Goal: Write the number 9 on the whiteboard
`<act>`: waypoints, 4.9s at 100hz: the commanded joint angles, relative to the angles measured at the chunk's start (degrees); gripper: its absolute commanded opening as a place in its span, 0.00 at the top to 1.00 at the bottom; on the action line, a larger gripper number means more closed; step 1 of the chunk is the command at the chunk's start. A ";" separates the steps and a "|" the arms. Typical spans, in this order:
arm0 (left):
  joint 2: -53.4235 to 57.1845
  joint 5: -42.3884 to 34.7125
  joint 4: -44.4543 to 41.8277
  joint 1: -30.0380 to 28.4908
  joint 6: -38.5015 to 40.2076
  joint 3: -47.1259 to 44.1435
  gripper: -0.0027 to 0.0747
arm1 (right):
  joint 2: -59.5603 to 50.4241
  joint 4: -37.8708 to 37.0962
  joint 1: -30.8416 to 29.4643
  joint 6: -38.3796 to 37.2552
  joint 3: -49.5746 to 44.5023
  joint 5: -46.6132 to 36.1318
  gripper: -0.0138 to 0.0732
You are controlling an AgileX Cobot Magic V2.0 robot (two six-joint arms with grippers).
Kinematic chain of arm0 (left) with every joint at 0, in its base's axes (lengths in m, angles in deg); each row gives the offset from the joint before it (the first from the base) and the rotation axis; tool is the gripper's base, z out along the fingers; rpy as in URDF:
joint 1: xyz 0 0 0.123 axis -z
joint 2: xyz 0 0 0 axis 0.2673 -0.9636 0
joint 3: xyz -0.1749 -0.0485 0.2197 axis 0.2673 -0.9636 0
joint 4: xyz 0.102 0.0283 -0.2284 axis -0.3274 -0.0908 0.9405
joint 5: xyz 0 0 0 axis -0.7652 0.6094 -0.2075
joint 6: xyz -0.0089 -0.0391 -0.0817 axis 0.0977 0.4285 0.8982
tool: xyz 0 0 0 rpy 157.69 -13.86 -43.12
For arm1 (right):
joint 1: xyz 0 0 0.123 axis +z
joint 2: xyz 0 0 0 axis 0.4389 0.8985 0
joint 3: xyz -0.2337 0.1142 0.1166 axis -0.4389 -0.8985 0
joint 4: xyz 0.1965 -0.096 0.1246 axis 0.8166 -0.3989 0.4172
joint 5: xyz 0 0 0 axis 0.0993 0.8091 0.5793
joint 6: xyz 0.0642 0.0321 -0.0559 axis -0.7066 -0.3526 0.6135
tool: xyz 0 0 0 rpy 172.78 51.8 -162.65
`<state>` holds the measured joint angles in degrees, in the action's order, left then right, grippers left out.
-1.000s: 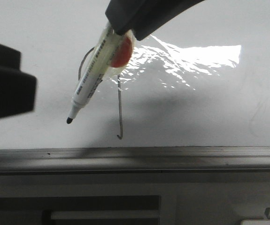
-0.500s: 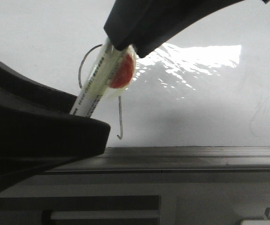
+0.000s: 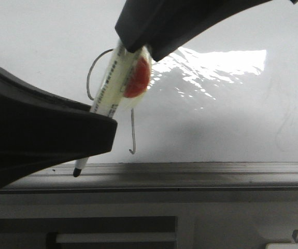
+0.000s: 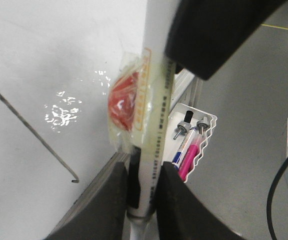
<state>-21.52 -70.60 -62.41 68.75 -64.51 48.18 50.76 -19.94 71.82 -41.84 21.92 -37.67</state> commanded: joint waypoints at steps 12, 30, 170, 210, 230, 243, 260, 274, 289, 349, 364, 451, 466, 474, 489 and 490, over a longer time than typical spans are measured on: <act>0.56 -4.40 3.83 0.24 1.20 1.63 0.99 | -1.47 1.25 -0.06 -0.29 1.83 -1.94 0.39; 0.56 -4.18 18.01 0.24 1.24 1.63 0.99 | -1.47 1.25 -0.06 -0.29 1.83 -1.68 0.35; 0.74 2.18 45.75 0.24 0.99 1.53 0.41 | -1.47 0.57 -0.06 -0.29 1.83 1.24 0.52; 11.51 4.59 45.63 0.24 -3.36 0.79 0.47 | -10.01 -7.33 -0.06 -0.29 -2.08 -5.57 0.92; 21.00 4.73 45.63 0.24 -5.85 -2.65 0.90 | -21.01 -10.39 -0.06 -0.29 -12.13 -14.98 0.92; 27.55 4.86 45.50 0.24 -9.64 -5.82 0.99 | -31.15 -10.63 -0.06 -0.29 -20.98 -25.86 0.92; 34.89 6.56 45.38 0.24 -10.99 -10.31 0.99 | -45.13 -12.85 -0.06 -0.29 -32.41 -34.03 0.92; 39.02 11.08 45.38 0.24 -10.99 -13.52 0.99 | -55.55 -12.83 -0.06 -0.29 -39.70 -31.36 0.92; 40.63 14.40 45.38 0.24 -10.99 -15.79 0.99 | -63.92 -12.83 -0.06 -0.29 -43.44 -25.70 0.92; 40.51 14.18 45.38 0.24 -10.99 -16.66 0.99 | -68.19 -12.83 -0.06 -0.29 -44.10 -23.30 0.92; 40.51 14.57 45.38 0.24 -10.99 -16.71 0.99 | -68.19 -12.83 -0.06 -0.29 -44.10 -23.30 0.92; 55.46 20.29 20.62 -20.67 -10.99 -16.80 0.99 | -68.19 -12.83 -0.06 -0.29 -44.10 -23.30 0.92; 58.55 24.65 20.29 -30.04 -10.99 -16.80 0.99 | -68.19 -12.83 -0.06 -0.29 -44.10 -23.30 0.92; 60.19 26.59 20.29 -35.01 -10.99 -16.80 0.99 | -68.19 -12.83 -0.06 -0.29 -44.10 -23.30 0.92; 62.98 30.68 20.29 -41.76 -10.99 -16.80 0.99 | -68.19 -12.83 -0.06 -0.29 -44.10 -23.30 0.92; 63.11 30.94 20.29 -42.01 -10.99 -16.80 0.99 | -68.19 -12.83 -0.06 -0.29 -44.10 -23.30 0.92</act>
<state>40.89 -38.30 -41.98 29.74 -75.42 32.48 -17.02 -32.19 71.82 -42.47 -23.57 -56.84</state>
